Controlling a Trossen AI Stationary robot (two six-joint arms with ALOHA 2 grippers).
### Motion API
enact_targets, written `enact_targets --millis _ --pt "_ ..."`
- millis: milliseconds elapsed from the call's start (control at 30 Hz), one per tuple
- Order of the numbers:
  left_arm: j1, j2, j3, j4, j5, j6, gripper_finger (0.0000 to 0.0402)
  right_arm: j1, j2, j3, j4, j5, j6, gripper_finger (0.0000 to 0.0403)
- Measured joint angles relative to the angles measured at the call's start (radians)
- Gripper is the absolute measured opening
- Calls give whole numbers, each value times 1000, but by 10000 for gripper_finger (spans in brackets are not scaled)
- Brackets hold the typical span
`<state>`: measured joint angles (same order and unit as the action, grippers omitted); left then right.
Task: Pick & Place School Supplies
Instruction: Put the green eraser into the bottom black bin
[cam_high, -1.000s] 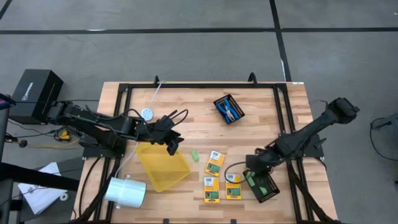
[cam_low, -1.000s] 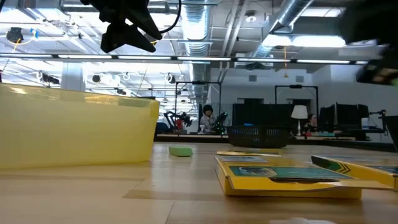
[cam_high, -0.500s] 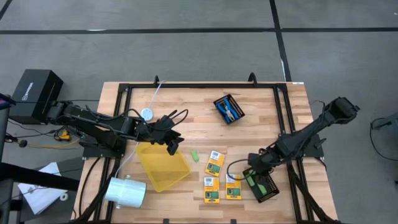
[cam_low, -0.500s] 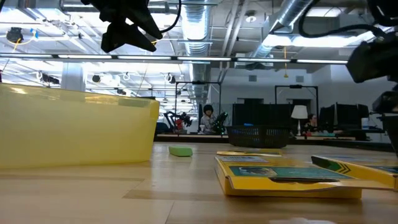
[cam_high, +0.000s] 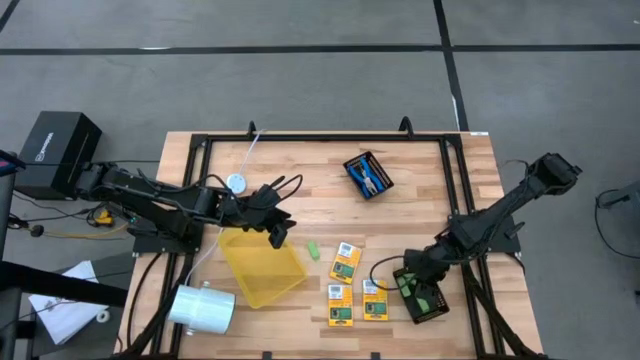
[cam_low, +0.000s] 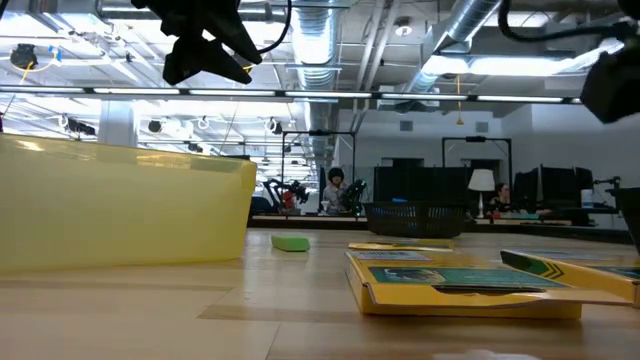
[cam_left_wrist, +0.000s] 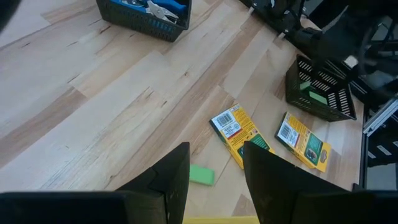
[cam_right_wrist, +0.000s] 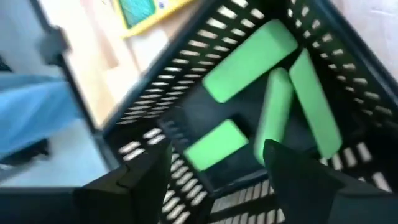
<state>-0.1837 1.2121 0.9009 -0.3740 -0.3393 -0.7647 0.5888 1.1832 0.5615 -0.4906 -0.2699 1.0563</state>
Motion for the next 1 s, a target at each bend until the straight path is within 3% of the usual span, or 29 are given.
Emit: enact_targets --millis 100,233,433,533,633,800,1000 --pt "0 0 0 0 0 -1 142 0 -80 36 -2 49 26 246" --pt "0 0 0 2 0 -2 142 -55 -165 113 21 195 -2 230" --pt "0 0 0 5 -1 -2 142 -263 -120 180 152 293 -176 195" --pt "0 0 0 -8 -50 -2 142 -405 -48 183 271 228 -262 178" --pt "45 -1 0 -113 -72 -24 142 -532 42 183 404 88 -342 164" --pt "186 -1 -1 -357 62 -53 142 -688 200 189 661 -98 -356 153" --pt "323 -16 0 -396 145 5 142 -775 410 327 678 -272 -358 146"
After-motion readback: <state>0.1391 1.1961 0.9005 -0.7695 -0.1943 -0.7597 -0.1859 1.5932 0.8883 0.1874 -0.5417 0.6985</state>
